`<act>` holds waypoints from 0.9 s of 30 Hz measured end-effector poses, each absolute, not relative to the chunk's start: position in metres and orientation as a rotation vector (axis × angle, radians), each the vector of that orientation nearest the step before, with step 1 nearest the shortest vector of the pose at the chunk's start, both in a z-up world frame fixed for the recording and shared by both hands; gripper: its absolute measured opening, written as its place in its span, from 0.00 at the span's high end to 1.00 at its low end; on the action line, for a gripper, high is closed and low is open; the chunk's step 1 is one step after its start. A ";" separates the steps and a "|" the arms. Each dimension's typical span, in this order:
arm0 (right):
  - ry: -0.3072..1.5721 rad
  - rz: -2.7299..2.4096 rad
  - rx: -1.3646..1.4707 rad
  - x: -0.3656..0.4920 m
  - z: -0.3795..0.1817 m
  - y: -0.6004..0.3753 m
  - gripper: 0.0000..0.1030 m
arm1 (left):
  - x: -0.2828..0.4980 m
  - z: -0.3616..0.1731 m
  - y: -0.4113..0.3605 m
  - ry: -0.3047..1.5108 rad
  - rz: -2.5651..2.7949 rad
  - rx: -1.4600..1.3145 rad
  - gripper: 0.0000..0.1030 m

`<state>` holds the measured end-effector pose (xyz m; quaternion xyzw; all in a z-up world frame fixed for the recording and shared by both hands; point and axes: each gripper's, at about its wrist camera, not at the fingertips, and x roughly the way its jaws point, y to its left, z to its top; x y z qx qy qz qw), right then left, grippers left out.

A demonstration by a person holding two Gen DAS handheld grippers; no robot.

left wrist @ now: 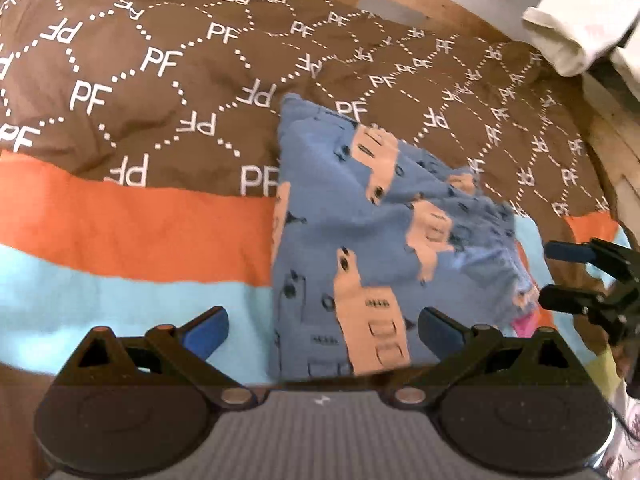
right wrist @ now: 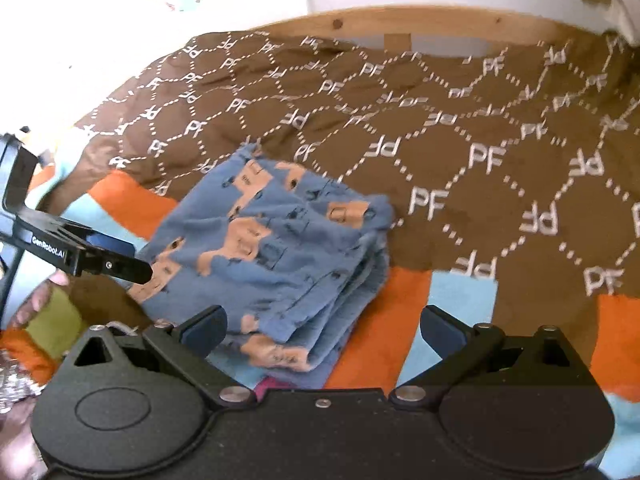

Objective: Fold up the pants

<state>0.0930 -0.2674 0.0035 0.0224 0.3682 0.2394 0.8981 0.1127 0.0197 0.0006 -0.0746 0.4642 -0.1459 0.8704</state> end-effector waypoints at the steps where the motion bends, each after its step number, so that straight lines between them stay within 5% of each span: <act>1: 0.771 0.503 0.056 0.092 0.002 -0.268 0.01 | 0.110 -0.001 0.020 0.973 -0.311 -0.153 0.00; 10: 0.800 0.543 0.072 0.092 -0.003 -0.266 0.01 | 0.100 -0.005 0.007 0.957 -0.341 -0.010 0.00; 27: 0.858 0.716 0.333 0.194 -0.011 -0.287 0.01 | 0.112 -0.012 0.029 0.954 -0.401 -0.278 0.00</act>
